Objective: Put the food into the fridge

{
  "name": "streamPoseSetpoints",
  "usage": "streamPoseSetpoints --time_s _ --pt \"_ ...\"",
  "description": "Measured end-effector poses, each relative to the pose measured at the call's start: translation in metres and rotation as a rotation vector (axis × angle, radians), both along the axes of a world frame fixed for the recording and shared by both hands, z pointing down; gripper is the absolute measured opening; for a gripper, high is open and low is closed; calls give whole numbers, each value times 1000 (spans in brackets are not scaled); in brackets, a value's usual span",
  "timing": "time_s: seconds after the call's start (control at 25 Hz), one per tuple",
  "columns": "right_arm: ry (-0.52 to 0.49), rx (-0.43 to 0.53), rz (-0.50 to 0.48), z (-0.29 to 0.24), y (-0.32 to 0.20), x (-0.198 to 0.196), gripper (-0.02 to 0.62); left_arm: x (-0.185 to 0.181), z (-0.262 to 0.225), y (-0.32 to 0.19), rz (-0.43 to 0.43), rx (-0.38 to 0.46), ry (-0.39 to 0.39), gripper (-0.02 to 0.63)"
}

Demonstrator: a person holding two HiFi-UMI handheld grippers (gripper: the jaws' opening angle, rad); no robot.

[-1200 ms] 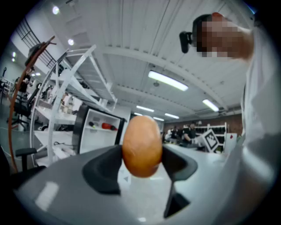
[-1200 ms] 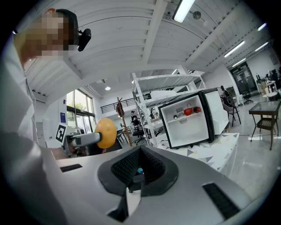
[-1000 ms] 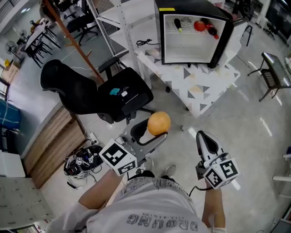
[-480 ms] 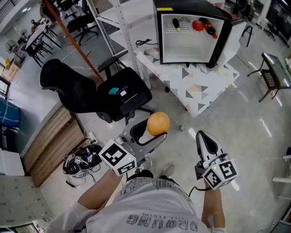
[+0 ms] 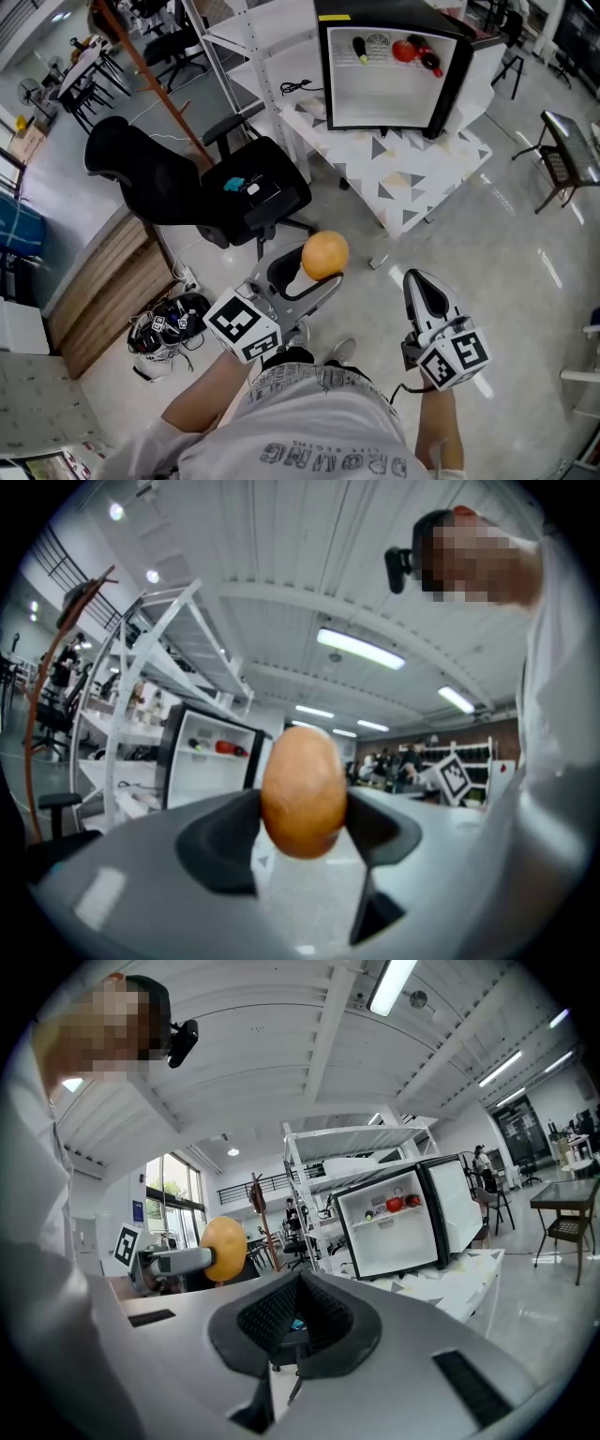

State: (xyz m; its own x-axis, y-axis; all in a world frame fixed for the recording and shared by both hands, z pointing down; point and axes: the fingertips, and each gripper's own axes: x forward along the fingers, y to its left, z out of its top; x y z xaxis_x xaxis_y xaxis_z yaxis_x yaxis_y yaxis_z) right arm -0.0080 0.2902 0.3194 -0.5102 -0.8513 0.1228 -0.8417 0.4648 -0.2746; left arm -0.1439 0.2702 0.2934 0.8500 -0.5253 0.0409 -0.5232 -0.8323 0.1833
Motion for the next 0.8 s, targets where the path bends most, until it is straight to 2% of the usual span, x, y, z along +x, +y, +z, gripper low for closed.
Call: streamPoseSetpoints --time_s 0.8 --pt "-17 14 -14 5 17 32 2 31 -2 15 -23 15 -15 284"
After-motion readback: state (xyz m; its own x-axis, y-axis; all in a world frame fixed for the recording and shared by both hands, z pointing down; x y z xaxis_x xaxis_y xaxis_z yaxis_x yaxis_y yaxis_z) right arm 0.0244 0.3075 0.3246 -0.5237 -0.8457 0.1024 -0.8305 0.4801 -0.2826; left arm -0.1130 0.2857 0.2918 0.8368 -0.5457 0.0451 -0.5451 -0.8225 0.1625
